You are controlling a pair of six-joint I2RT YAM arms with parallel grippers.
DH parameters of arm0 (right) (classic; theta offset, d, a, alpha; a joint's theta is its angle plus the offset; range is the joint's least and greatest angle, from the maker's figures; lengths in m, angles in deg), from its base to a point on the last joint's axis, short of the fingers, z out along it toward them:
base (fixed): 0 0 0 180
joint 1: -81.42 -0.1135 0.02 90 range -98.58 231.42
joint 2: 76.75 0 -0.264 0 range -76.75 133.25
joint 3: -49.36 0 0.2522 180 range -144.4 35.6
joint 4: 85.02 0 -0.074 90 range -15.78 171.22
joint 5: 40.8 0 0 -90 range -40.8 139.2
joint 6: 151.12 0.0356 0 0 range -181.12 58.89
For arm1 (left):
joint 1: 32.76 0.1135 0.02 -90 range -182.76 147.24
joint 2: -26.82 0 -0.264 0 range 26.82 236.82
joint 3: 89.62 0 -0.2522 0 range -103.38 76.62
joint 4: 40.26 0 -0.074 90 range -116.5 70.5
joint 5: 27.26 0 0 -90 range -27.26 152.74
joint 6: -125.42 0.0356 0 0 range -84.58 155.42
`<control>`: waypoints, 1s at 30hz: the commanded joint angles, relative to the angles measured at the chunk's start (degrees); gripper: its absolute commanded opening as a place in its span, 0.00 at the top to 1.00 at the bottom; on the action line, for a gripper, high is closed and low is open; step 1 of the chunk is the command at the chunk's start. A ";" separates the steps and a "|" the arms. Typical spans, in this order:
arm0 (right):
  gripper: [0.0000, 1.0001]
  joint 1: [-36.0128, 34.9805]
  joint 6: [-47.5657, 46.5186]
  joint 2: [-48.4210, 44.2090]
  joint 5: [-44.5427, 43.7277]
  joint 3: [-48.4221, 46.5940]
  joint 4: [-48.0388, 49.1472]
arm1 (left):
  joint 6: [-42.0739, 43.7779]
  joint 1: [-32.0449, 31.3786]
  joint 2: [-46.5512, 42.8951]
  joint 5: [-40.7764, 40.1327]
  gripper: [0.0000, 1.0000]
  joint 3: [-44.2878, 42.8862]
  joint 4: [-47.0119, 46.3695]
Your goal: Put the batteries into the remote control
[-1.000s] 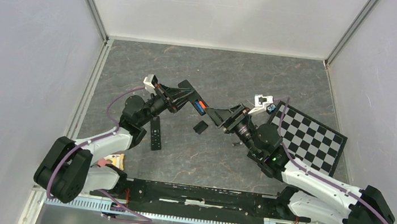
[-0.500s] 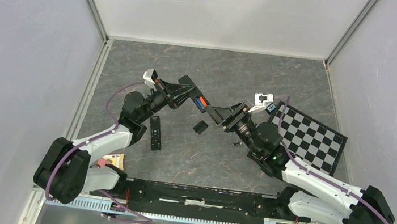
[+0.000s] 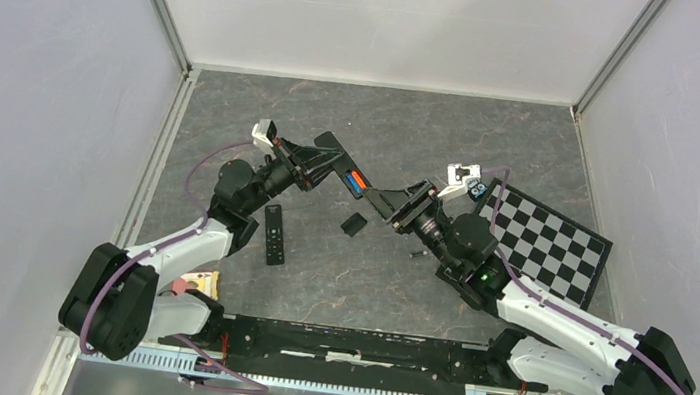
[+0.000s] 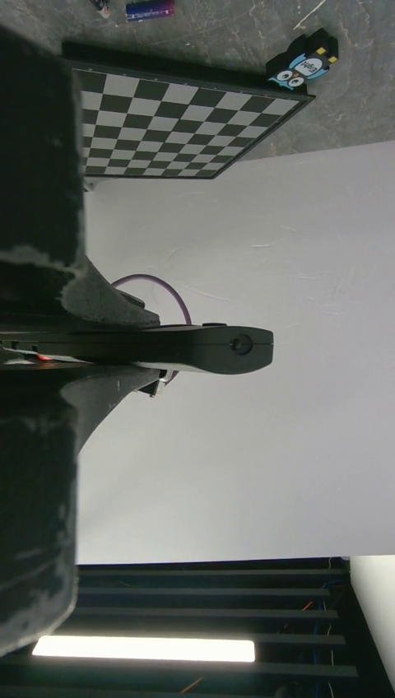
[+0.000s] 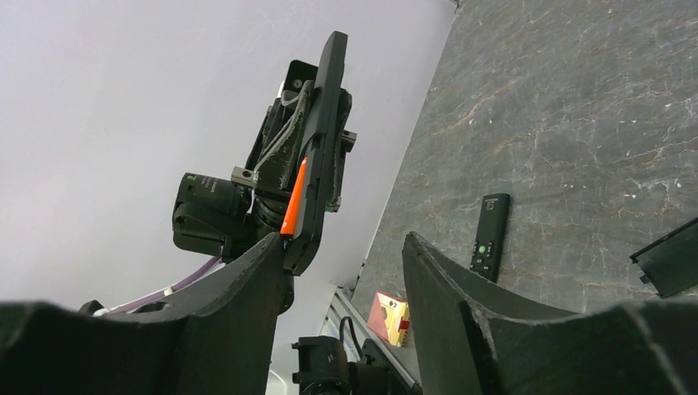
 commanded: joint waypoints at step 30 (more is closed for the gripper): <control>0.06 6.48 -18.69 -2.14 17.23 -0.16 0.95 | 33.45 -0.81 -3.29 16.81 0.98 -8.55 12.55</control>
